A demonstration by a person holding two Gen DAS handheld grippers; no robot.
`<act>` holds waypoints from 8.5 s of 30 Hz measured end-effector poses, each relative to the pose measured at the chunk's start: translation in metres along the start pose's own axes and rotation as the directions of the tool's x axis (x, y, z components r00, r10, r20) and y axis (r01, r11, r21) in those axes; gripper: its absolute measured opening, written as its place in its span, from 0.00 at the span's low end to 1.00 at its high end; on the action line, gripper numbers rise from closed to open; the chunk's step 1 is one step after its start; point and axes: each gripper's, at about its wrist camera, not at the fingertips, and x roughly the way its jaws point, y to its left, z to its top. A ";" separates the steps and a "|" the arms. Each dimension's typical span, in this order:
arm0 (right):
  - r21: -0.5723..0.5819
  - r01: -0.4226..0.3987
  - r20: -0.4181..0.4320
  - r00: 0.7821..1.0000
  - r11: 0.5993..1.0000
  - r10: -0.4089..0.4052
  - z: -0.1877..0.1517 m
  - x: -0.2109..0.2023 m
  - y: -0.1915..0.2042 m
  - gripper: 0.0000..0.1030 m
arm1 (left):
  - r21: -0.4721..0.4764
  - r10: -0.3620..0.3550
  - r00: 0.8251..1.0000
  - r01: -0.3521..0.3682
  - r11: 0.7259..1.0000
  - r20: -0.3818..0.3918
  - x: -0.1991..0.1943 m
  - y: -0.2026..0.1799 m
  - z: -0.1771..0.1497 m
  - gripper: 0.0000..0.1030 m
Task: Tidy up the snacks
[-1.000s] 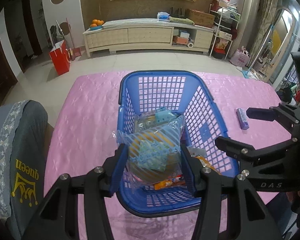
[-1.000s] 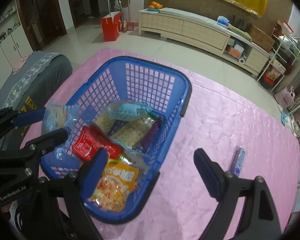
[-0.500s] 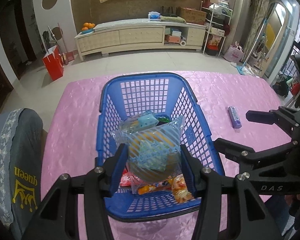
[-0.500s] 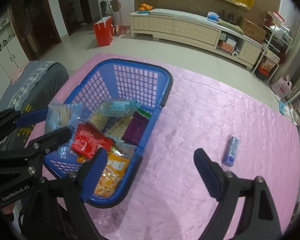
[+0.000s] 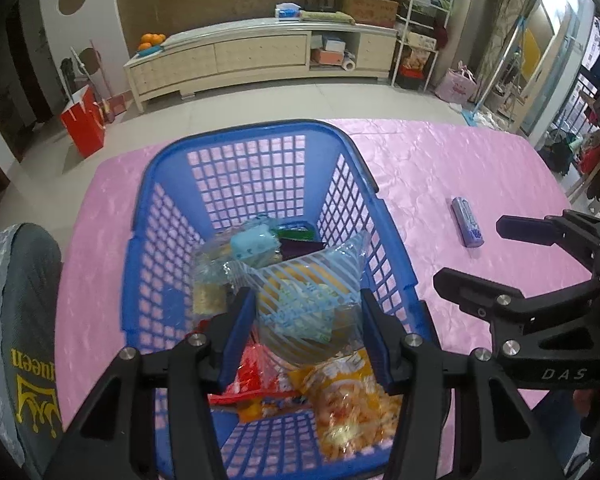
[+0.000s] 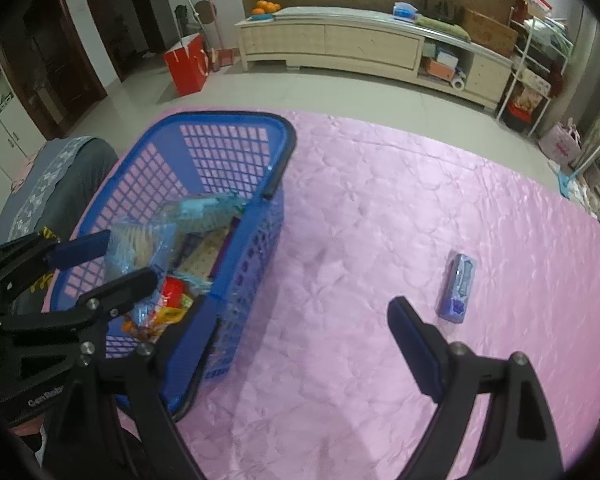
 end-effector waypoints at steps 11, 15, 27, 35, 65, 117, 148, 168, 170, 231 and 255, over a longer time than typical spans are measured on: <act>0.072 -0.015 -0.019 1.000 0.997 0.017 -0.004 0.009 -0.023 0.88 | 0.061 0.059 0.998 -0.060 0.996 0.028 -0.004 -0.007 0.007 0.74; 0.071 -0.023 -0.012 1.000 0.997 0.023 -0.006 0.000 -0.017 0.88 | 0.041 0.055 0.998 -0.056 0.998 0.032 -0.017 -0.003 -0.001 0.74; 0.049 -0.038 0.037 0.999 0.998 0.036 -0.019 -0.043 -0.003 0.88 | 0.021 0.053 0.995 -0.055 0.998 0.081 -0.060 -0.008 -0.014 0.74; 0.062 -0.036 0.066 0.997 0.997 0.032 -0.028 -0.066 -0.012 0.88 | 0.044 0.042 0.994 -0.046 0.998 0.103 -0.075 -0.029 -0.014 0.74; 0.282 0.043 -0.036 0.999 0.958 -0.034 -0.008 0.013 -0.128 0.88 | -0.095 0.104 0.990 -0.113 0.989 -0.092 0.019 0.025 0.031 0.74; 0.164 -0.014 0.003 1.000 0.986 0.013 -0.012 -0.037 -0.072 0.34 | -0.131 0.107 0.994 -0.104 0.986 0.014 -0.054 0.033 0.006 0.50; -0.102 -0.175 -0.058 0.984 0.979 0.169 0.023 -0.016 0.088 0.34 | -0.174 0.111 0.993 -0.105 0.979 0.026 -0.062 0.085 -0.028 0.51; -0.142 -0.046 -0.029 0.999 0.989 0.042 0.041 0.014 0.088 0.53 | -0.101 0.093 0.995 -0.090 0.991 0.029 -0.035 0.082 -0.016 0.59; -0.155 -0.028 -0.007 1.000 0.988 0.027 0.041 0.011 0.088 0.81 | -0.104 0.089 0.996 -0.085 0.991 0.033 -0.036 0.081 -0.018 0.60; 0.021 0.157 0.521 0.841 0.987 -0.145 -0.153 -0.205 0.080 1.00 | -0.093 0.181 0.842 -0.156 0.983 0.508 -0.208 -0.044 -0.153 1.00; 0.026 0.155 0.513 0.846 0.987 -0.147 -0.158 -0.208 0.082 1.00 | -0.101 0.172 0.851 -0.140 0.985 0.497 -0.210 -0.044 -0.157 1.00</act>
